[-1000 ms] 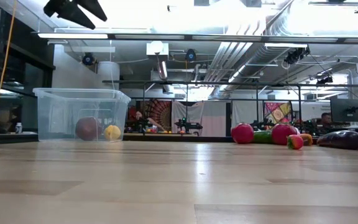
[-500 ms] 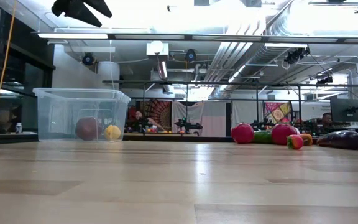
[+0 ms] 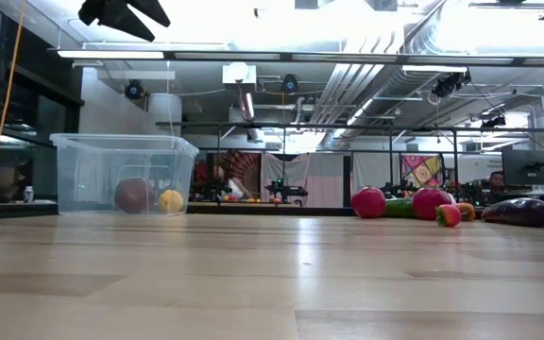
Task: Sort produce into baskets
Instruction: Put the orange pumpkin into the bottom transparent bin, then put the violet eggplant into the bottom transparent bin
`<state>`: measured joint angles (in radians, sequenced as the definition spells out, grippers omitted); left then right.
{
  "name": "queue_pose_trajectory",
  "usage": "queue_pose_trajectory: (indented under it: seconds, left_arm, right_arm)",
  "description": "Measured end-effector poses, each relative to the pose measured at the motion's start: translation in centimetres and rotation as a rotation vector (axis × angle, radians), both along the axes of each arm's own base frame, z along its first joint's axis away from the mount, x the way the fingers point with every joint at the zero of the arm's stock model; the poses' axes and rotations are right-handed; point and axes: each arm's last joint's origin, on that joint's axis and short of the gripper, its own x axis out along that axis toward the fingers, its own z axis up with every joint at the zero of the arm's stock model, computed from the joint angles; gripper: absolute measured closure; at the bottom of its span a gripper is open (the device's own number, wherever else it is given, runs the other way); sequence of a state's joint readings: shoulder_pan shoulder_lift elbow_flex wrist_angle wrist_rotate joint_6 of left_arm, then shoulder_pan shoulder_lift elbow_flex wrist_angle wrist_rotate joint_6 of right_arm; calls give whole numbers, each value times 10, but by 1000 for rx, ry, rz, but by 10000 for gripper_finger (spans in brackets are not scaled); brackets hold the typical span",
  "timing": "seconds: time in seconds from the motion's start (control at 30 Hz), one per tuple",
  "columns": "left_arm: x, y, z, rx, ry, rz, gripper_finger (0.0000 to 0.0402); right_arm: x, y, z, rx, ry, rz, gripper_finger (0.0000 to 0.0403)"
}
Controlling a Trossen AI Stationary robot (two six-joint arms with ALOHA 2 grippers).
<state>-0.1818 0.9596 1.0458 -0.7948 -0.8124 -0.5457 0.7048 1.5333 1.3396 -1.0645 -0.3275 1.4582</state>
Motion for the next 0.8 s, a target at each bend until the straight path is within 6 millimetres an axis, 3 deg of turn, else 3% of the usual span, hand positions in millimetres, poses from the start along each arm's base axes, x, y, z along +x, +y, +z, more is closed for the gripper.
queue_pose_trajectory:
  seconds: [0.3,0.5,0.67,0.8]
  left_arm:
    - [0,0,0,0,0,0,140]
    - [0,0,0,0,0,0,140]
    - [0,0,0,0,0,0,140]
    - [0,0,0,0,1,0,140]
  right_arm:
    - [1,-1,0,22,8,21,5]
    - [10,-8,6,211,28,107,8]
    - [27,-23,34,212,-157,127,8]
    - [39,-46,65,41,-363,131,8]
